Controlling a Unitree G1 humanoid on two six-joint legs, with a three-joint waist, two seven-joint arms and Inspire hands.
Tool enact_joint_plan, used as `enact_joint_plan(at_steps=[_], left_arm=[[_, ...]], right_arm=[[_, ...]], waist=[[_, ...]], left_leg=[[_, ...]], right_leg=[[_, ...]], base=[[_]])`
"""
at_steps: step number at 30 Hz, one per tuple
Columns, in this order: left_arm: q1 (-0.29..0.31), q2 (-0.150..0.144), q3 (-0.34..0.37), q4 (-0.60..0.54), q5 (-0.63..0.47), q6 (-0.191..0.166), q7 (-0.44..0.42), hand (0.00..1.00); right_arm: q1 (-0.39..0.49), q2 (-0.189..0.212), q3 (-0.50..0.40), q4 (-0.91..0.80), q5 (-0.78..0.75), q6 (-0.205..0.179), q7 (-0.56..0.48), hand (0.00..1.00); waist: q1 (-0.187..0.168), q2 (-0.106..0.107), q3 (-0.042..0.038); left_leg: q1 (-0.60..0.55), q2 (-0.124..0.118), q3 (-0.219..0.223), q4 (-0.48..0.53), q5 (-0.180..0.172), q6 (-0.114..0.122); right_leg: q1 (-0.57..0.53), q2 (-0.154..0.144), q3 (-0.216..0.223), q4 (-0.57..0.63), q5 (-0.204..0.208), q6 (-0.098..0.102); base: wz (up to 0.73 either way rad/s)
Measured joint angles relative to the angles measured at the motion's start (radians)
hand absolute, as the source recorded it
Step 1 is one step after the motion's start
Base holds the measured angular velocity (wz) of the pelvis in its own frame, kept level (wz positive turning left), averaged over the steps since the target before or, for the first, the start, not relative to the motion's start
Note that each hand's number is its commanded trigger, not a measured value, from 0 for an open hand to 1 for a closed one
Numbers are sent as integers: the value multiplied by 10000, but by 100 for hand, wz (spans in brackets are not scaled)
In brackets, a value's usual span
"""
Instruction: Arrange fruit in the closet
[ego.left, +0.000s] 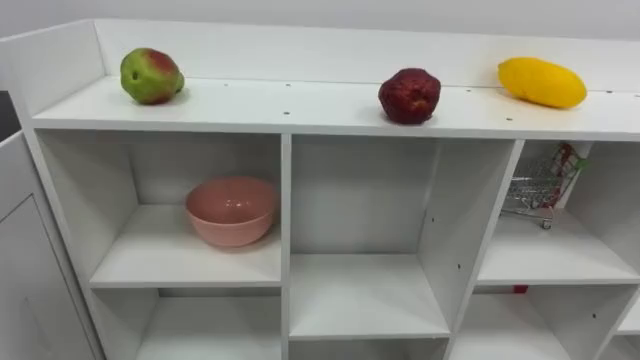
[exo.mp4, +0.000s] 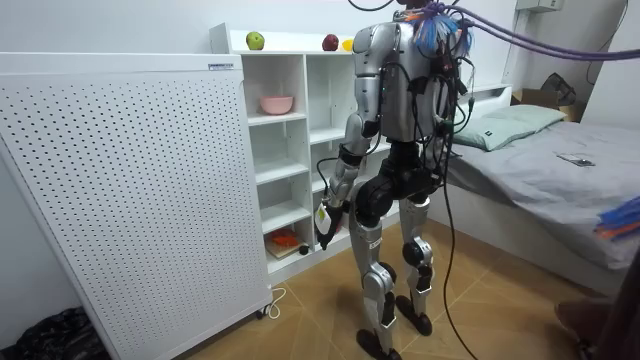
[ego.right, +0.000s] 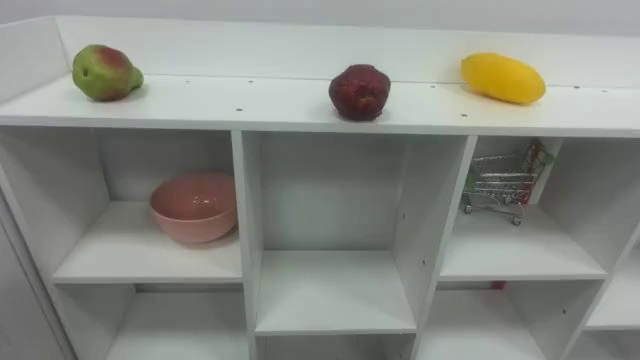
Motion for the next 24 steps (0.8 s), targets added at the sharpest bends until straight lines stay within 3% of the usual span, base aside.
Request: enact_joint_plan(at_steps=[7,9,15,20,24], left_arm=[[24,-1,141,-137,148,-64,-209,0],[64,-1,185,-152,148,-91,-212,0],[88,-4,163,-198,131,-262,-138,0],[305,-1,376,-710,597,-477,71,0],[309,48,368,-767,889,-636,426,0]], right_arm=[[28,0,-305,-24,-26,-6,-76,0],[26,1,-309,-23,-10,-10,-154,0],[37,-5,-323,-333,7,-37,-1003,0],[172,-62,-1283,-2493,-422,-80,-1917,0],[173,-126,-1773,-5267,-728,-712,-3250,0]], waist=[[-91,53,39],[-121,9,17],[-155,0,106],[-239,-1,115],[-243,55,83]], left_leg=[[7,-22,-106,37,2,1],[42,-30,-130,49,4,1],[136,-43,-117,31,5,1],[71,-49,-88,24,5,1],[189,-47,-85,29,5,1]], right_leg=[[84,-12,25,-2,-17,-8],[117,-18,26,-2,-33,-12],[185,-24,38,-3,-46,3],[87,-27,68,1,-69,-7],[156,-17,200,16,-69,-7]], base=[[1],[3],[0],[-2],[-3]])
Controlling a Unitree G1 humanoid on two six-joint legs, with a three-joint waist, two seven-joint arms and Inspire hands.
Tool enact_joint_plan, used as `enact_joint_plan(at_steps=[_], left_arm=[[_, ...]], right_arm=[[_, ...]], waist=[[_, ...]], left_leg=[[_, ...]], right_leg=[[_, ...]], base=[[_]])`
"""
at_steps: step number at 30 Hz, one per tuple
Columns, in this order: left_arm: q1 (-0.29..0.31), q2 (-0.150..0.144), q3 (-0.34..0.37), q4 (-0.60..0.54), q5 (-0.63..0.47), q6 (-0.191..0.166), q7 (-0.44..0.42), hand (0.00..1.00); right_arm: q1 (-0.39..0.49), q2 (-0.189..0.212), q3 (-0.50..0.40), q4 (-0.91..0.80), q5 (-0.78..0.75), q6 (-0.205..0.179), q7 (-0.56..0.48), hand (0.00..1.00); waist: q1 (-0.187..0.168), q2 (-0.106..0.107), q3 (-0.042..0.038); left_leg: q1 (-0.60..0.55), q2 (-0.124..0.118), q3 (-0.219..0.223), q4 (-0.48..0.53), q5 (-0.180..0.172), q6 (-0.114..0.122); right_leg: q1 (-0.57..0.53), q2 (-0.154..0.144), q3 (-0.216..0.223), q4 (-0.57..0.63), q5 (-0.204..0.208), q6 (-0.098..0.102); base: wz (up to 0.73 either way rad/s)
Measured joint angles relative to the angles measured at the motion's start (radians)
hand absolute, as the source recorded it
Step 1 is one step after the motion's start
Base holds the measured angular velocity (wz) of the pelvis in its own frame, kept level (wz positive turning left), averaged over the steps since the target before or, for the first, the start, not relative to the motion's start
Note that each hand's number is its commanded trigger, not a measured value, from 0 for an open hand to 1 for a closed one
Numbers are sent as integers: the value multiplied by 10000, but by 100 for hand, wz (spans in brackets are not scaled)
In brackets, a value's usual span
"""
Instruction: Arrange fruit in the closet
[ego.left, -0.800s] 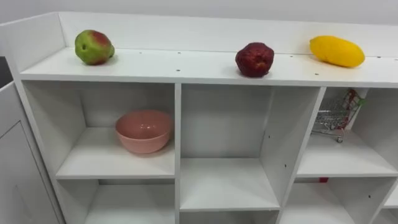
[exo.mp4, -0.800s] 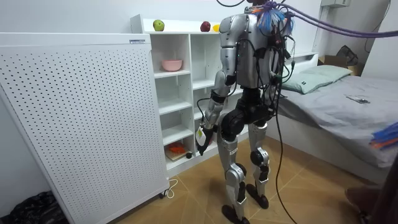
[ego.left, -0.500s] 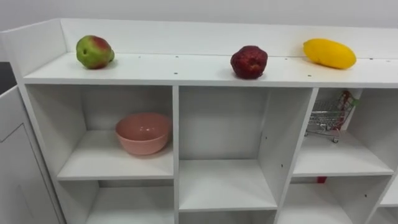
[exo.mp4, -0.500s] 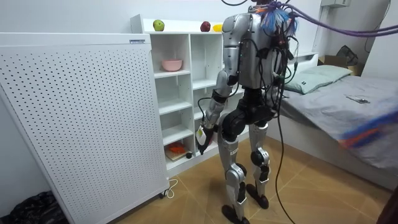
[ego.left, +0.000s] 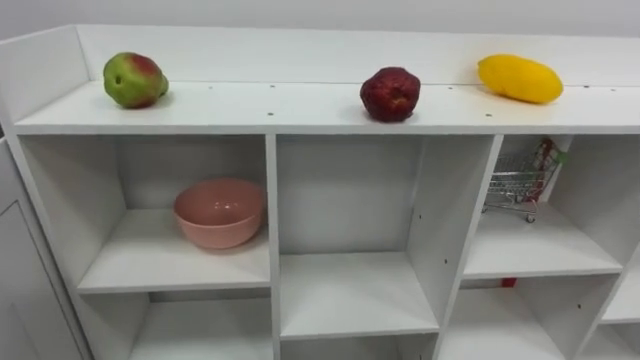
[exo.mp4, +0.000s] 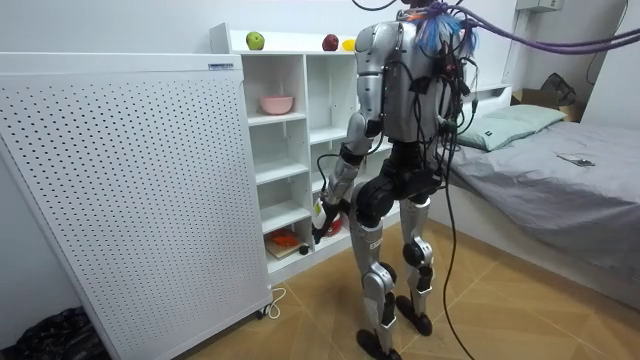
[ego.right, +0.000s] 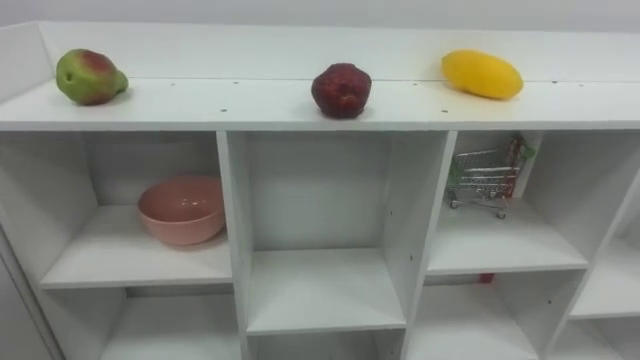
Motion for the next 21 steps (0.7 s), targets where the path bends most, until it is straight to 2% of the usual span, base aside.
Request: enact_joint_plan(at_steps=[4,8,13,16,21], left_arm=[[64,29,-13,-60,144,-113,95,0],[303,-7,-7,-312,340,-117,235,0],[432,19,7,-313,326,-116,305,0],[472,2,-14,-402,336,-110,266,0],[482,17,-17,-421,334,-111,212,0]], right_arm=[[-3,-4,-87,-2330,-410,-434,-1019,0],[13,-45,-94,-3996,-849,-462,-1667,0],[-9,-310,-116,-6516,-1580,-524,-2174,0],[-256,-354,-196,-7565,-1695,-621,-2395,0],[-962,-528,-436,-8178,-1690,-849,-2570,0]], waist=[[-1,15,1],[27,18,-8],[39,22,-36],[21,41,-46],[16,24,-64]], left_leg=[[1,0,-8,-2,0,0],[-54,-7,22,-1,4,2],[-45,-10,183,6,6,4],[-36,-6,190,8,6,4],[-25,2,184,15,6,4]], right_leg=[[-36,-1,20,7,1,0],[-175,-1,82,92,-1,2],[-218,5,190,138,-2,3],[-211,4,176,153,-2,3],[-199,5,153,162,-1,2]], base=[[0],[-6],[-7],[0],[0]])
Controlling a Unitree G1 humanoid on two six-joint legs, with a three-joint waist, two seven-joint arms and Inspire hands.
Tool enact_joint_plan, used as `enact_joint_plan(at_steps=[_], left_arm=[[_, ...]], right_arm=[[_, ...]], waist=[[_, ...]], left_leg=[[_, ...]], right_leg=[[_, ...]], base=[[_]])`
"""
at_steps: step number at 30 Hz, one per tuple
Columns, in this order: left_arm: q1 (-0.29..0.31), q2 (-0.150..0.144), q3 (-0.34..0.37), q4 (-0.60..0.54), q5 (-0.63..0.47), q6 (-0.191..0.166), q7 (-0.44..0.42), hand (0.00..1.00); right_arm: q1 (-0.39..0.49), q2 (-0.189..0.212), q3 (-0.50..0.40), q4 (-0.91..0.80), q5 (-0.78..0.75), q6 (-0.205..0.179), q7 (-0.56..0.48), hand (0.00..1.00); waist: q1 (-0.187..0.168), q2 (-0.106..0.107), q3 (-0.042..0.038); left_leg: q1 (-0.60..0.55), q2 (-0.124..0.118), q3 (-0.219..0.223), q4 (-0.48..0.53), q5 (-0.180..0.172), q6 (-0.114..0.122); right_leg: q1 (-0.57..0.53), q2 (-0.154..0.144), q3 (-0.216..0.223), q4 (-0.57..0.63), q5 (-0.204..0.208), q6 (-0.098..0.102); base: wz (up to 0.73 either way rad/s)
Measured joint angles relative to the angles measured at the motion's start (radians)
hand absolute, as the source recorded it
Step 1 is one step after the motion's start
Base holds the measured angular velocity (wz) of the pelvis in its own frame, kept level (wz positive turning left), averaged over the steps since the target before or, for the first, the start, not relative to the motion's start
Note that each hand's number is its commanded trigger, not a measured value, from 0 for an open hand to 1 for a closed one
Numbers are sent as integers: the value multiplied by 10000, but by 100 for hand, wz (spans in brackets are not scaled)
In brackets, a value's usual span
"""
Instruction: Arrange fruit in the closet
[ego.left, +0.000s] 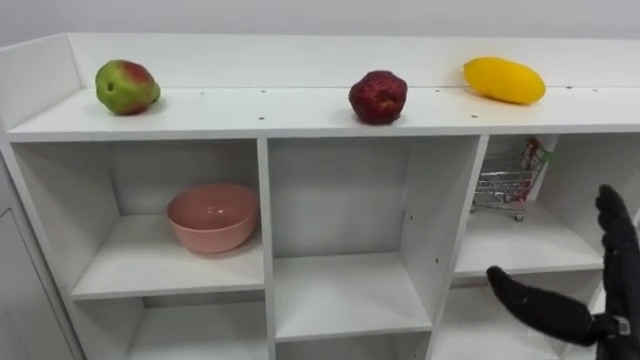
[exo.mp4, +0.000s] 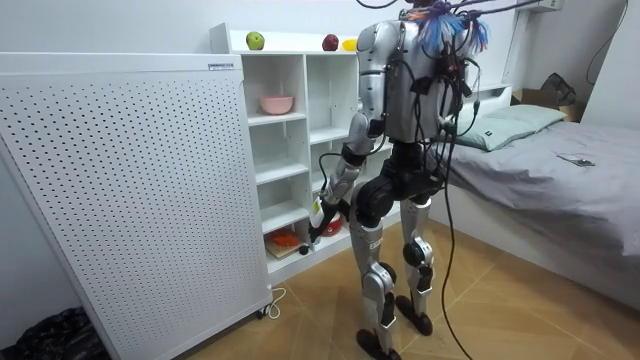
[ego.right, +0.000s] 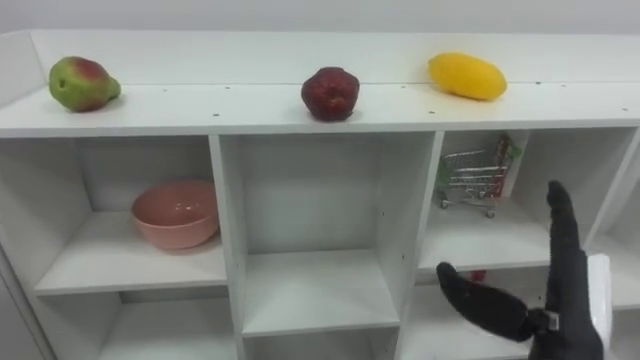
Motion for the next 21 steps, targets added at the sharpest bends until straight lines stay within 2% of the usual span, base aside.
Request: enact_joint_plan(at_steps=[5,7,10,13,17,21], left_arm=[[0,42,1,18,1,-9,22,0],[2,171,-3,17,100,-9,9,0],[-6,290,3,-8,284,-9,8,0],[-18,345,-38,-41,315,-9,9,0],[-97,340,-59,29,418,-8,12,0],[-192,297,-40,34,592,-8,-35,0]], right_arm=[[-271,-182,-70,-482,60,-64,-83,0],[-598,-331,-78,-725,80,-70,-93,0],[-896,-486,-137,-925,99,-147,-103,0],[-1311,-631,-145,-938,167,-183,-108,0],[-1730,-665,-111,-938,220,-190,-28,0],[-2180,-785,-107,-767,704,-178,265,0]], waist=[[16,-52,-7],[5,-153,-2],[7,-325,-36],[44,-415,-23],[117,-397,11],[340,-380,47]], left_leg=[[-48,4,-62,0,1,-1],[-68,7,-70,1,5,-5],[-80,10,-91,3,5,-6],[-67,2,-116,2,5,-5],[-35,8,-206,2,6,-5],[-89,12,-297,6,17,-9]], right_leg=[[7,-2,-93,5,0,0],[1,-1,-110,-8,0,0],[12,-1,-142,-11,0,-1],[26,-10,-164,4,3,0],[69,2,-165,6,4,-1],[50,4,-242,6,5,-4]], base=[[3],[0],[2],[0],[2],[5]])
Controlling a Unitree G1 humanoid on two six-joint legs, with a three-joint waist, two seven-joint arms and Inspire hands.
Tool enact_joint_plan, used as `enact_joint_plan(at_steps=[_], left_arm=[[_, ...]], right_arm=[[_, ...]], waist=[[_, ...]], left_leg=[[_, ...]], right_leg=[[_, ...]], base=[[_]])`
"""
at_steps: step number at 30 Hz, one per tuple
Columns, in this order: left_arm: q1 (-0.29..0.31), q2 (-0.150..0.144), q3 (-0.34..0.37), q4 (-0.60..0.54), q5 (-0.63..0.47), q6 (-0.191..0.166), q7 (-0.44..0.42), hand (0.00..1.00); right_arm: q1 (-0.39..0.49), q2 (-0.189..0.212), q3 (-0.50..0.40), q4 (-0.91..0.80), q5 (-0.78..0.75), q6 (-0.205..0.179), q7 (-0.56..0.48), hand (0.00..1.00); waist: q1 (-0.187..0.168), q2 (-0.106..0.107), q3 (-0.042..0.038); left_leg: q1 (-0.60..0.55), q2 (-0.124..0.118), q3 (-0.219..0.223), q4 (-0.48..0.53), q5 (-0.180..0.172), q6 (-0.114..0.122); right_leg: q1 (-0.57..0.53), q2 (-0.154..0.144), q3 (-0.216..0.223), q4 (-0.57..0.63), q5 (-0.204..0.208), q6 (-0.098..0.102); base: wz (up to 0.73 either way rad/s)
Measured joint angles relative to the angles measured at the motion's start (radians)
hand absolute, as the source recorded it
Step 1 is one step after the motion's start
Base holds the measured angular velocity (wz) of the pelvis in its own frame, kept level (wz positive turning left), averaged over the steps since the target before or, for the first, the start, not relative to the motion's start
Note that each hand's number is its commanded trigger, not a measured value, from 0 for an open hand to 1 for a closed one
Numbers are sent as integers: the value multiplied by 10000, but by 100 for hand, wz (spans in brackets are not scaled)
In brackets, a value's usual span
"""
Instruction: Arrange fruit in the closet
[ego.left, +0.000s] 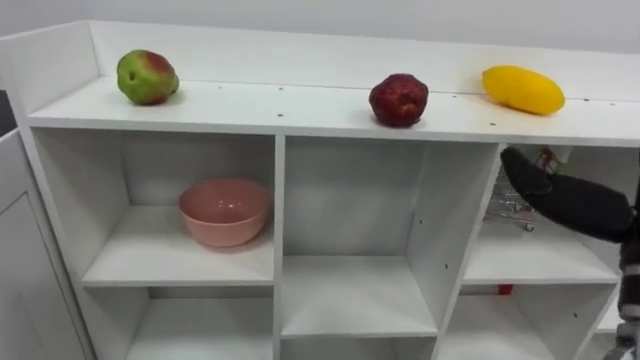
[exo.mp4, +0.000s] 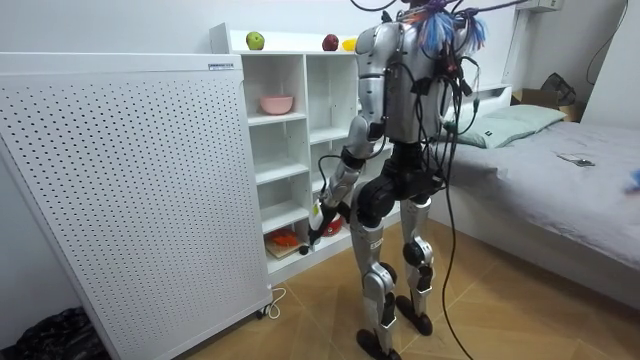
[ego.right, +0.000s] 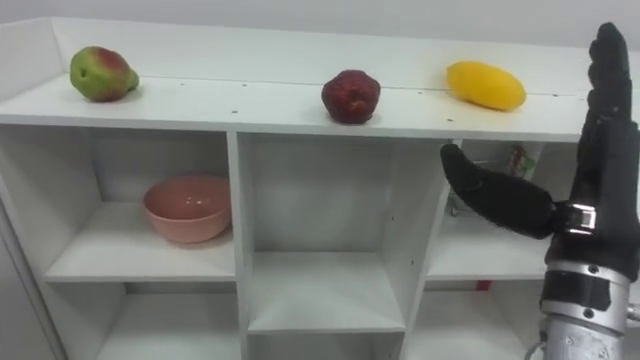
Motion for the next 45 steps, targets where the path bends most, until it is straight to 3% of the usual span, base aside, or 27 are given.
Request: enact_joint_plan(at_steps=[5,9,15,24,31,41,45], left_arm=[[-111,-7,13,-86,123,6,-181,0],[-126,35,27,-91,217,10,-191,0],[-189,99,-30,-92,415,39,-195,0],[-258,99,-31,-204,582,274,-192,0],[-165,111,-32,-381,669,401,-66,0],[-125,116,-39,-407,677,593,175,0],[-110,117,7,-485,1007,752,228,0]], right_arm=[[-650,-207,16,44,219,32,102,0],[-1316,-592,96,42,637,39,108,0],[-1784,-636,191,263,1498,163,639,0],[-2043,-676,202,623,1974,645,1194,0],[-2587,-1024,483,1326,2699,811,1293,0],[-2609,-1061,523,1467,2902,897,1332,0],[-2611,-1179,631,1547,2828,1135,1633,0]], waist=[[225,-28,-11],[271,-69,-17],[333,-201,57],[535,-273,59],[561,-363,-3],[572,-349,2],[621,-353,0]], left_leg=[[-114,3,-59,10,8,-2],[-119,1,-88,1,9,-1],[-109,-3,-97,-11,9,0],[-288,-5,-258,128,10,-1],[-271,-8,-293,145,10,0],[-304,-7,-380,172,12,-3],[-305,-7,-380,171,12,-3]], right_leg=[[-114,-4,-89,32,0,-1],[-157,-5,-110,44,0,0],[-150,-12,-128,41,0,0],[-197,-28,-280,46,0,-1],[-164,-36,-324,47,3,-5],[-151,-37,-361,45,3,-5],[-156,-37,-357,46,3,-5]], base=[[3],[0],[0],[5],[0],[1],[0]])
